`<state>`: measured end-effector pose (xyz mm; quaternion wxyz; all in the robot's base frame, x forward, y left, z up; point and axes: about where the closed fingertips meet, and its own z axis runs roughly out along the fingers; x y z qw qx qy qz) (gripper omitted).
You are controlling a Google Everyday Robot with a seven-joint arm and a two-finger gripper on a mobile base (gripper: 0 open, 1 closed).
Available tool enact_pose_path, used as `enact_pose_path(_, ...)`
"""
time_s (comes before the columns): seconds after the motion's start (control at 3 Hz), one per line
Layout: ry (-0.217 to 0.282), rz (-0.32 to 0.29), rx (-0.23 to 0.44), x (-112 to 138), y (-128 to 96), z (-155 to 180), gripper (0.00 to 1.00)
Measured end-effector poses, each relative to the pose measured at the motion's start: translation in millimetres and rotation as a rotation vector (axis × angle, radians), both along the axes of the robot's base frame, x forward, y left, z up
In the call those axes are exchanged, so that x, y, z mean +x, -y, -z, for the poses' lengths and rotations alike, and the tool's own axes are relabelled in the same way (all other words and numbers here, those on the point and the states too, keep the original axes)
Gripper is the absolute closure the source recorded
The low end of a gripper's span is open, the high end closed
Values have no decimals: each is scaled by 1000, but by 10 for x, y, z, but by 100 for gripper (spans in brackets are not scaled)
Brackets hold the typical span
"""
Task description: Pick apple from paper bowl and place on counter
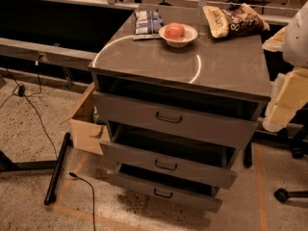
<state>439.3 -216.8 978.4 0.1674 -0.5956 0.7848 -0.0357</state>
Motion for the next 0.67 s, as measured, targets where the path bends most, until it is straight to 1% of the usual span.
enact_pose_path(0.33,58,112,57,283,126,20,0)
enact_pose_path(0.67,146,267,202,814,370,52,0)
